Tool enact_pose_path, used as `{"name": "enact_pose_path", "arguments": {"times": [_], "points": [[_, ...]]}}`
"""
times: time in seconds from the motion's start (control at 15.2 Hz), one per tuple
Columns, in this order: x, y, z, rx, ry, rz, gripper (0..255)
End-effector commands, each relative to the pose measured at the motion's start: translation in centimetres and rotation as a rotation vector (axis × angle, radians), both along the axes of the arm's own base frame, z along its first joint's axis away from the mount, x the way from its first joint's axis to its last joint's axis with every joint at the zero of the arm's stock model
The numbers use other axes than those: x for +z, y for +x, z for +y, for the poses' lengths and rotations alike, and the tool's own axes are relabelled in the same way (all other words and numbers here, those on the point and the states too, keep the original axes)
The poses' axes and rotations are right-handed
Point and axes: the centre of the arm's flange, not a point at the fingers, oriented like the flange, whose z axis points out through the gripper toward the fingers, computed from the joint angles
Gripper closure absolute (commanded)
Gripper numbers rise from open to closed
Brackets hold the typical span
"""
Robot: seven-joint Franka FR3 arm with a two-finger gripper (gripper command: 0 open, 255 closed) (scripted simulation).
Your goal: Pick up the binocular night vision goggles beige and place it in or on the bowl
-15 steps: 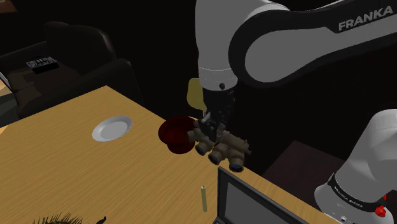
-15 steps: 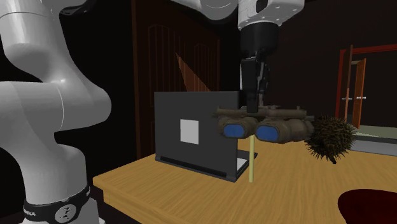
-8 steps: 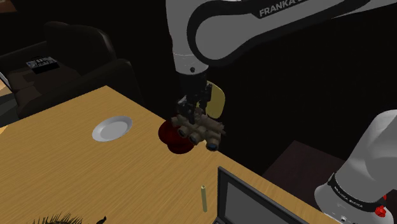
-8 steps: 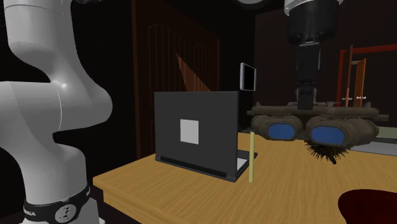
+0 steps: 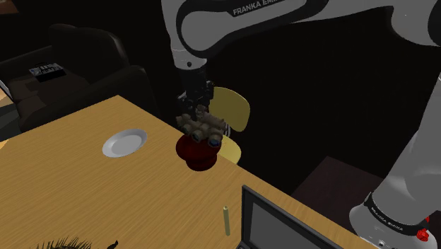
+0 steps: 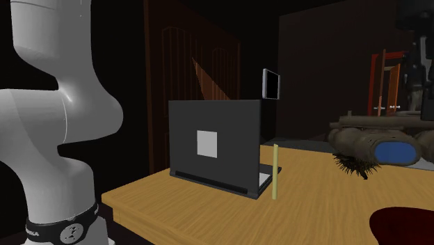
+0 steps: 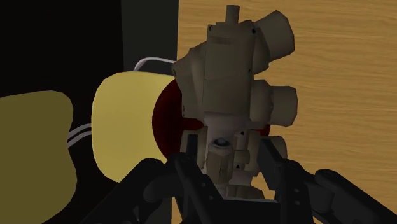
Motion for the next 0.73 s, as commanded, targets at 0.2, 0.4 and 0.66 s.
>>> {"name": "enact_pose_path", "arguments": {"times": [0.2,0.4,0.66], "points": [[-0.4,4.7,-0.1,-0.001,0.000,-0.002,255],[-2.0,4.7,-0.1,-0.001,0.000,-0.002,255],[-4.1,4.7,-0.1,-0.001,0.000,-0.002,255]]}}
